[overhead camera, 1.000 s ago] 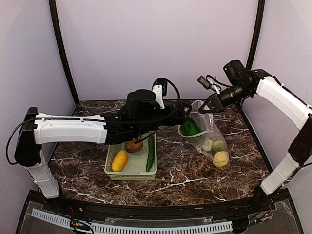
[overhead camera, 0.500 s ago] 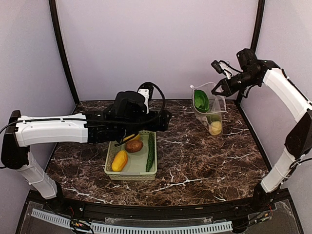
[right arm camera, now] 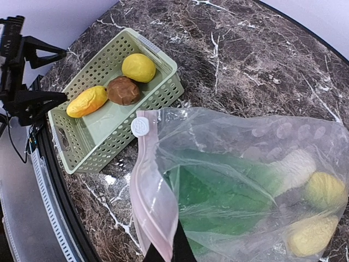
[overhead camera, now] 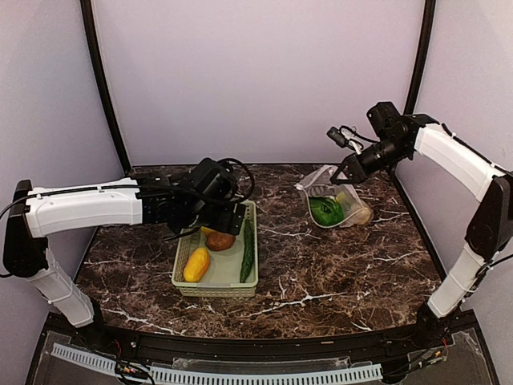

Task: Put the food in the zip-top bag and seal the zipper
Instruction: Pick up the fake fruit from the bin.

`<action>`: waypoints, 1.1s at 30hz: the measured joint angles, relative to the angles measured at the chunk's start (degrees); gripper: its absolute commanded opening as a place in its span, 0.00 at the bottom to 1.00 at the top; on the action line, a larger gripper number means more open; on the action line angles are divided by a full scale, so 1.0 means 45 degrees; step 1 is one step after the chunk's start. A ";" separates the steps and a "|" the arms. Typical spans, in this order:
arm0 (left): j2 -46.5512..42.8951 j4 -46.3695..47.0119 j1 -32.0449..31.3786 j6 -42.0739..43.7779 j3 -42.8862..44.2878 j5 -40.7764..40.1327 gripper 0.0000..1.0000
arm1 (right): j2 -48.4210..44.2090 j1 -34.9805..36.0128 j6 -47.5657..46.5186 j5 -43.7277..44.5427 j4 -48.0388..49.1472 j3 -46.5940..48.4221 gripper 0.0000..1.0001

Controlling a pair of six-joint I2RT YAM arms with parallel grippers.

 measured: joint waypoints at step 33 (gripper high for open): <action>0.2924 -0.4721 0.1753 0.0622 -0.0131 0.3021 0.69 | -0.1491 0.0000 -0.0306 -0.0495 0.0287 -0.1671 0.00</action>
